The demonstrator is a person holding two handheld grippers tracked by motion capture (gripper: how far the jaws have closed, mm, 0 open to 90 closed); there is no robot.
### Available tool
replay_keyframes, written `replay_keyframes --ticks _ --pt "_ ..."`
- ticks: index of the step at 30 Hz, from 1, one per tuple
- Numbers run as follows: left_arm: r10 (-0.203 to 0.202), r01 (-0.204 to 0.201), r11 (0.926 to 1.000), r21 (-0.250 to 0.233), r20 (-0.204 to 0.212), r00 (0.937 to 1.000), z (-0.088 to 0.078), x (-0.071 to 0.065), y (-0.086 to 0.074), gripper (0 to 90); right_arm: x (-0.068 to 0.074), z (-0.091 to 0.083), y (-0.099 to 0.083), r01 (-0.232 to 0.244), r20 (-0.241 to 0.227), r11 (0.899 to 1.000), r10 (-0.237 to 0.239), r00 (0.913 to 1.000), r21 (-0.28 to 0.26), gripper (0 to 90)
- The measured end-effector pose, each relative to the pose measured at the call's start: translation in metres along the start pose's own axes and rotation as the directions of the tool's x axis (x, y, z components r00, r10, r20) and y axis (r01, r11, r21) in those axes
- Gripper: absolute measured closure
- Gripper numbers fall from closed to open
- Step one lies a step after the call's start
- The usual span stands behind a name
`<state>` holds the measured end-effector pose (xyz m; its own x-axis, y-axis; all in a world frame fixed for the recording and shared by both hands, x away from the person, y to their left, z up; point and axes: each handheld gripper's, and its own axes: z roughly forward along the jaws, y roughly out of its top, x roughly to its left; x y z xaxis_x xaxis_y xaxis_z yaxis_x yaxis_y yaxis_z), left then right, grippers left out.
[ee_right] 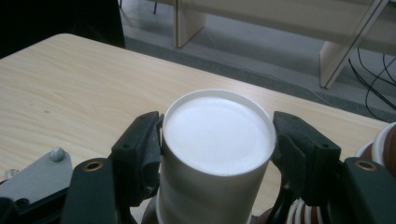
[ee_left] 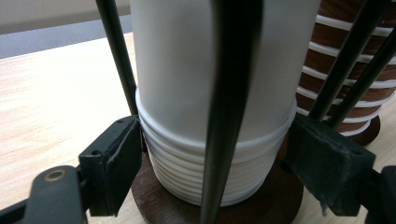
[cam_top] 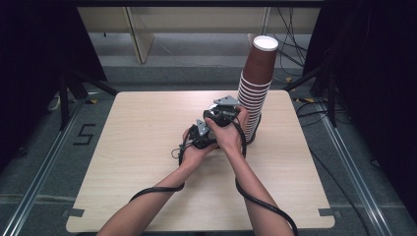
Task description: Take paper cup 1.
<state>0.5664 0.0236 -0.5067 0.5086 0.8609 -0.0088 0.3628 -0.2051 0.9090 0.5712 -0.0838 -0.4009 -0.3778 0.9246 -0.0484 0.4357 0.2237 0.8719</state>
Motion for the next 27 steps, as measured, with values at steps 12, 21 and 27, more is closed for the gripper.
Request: replay_keyframes --ticks 12,21,27 --pt "0.001 -0.001 1.0 0.001 0.009 1.0 0.002 -0.001 0.0 18.8 0.001 0.003 0.004 -0.032 0.002 0.999 0.032 0.9995 0.021 35.1" --pt "0.012 -0.012 0.9999 0.003 -0.007 0.9999 0.003 -0.001 0.001 18.5 0.002 -0.004 0.008 -0.035 0.005 0.999 0.035 0.9994 -0.01 35.6" --pt "0.001 -0.001 1.0 -0.006 -0.004 1.0 0.003 -0.001 0.001 18.5 0.0 -0.009 0.014 -0.027 0.006 0.998 0.028 0.9996 -0.052 35.7"
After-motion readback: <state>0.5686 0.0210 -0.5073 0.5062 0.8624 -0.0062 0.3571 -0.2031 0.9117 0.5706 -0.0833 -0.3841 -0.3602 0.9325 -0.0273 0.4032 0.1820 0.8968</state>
